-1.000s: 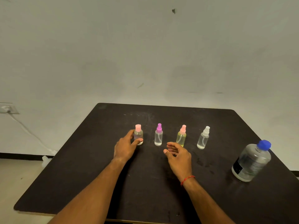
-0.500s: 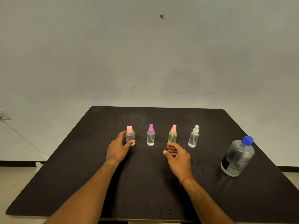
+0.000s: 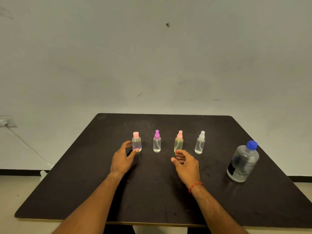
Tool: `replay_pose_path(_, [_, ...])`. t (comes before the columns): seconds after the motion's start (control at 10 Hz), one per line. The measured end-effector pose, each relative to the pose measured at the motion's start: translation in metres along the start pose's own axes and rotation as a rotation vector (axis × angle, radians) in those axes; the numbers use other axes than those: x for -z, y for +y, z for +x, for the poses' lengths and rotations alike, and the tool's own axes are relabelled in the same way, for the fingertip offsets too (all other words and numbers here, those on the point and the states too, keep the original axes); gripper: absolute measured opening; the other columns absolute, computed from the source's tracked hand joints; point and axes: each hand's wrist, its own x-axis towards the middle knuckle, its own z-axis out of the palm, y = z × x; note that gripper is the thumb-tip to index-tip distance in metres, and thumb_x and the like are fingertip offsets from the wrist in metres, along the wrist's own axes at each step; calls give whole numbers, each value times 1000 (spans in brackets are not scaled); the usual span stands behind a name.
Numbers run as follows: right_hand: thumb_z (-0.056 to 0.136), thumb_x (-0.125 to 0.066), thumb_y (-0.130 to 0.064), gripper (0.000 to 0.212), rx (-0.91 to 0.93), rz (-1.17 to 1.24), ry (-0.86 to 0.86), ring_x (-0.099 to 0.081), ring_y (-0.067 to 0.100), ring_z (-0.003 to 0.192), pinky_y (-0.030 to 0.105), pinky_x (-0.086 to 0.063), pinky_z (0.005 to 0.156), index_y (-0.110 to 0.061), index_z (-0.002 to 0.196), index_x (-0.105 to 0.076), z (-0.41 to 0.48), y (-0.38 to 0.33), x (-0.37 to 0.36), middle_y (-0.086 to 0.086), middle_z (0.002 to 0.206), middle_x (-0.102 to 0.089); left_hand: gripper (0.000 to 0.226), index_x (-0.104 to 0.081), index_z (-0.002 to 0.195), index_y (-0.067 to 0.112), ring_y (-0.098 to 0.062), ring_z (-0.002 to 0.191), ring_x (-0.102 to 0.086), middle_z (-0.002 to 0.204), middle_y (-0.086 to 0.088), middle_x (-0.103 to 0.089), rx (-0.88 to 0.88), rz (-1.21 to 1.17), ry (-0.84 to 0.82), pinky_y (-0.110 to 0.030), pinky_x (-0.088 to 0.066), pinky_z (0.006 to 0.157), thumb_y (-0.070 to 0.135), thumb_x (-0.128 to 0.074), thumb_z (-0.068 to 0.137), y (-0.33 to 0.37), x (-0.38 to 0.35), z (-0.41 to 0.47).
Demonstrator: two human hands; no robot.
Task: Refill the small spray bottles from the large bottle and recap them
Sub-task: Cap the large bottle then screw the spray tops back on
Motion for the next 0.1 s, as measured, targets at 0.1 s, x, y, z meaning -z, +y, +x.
replay_pose_path(0.1, [82,-77,-17,35,3,-1,2,-64,2,95,15,-52,85,-21,116,-66,-3,-1,0,-9,104,-69,39,-60,131,28,-11,121,-62,128,11,-68,-17,-4,34,-29,-48,98,41,-70,95,-3,-1,-5])
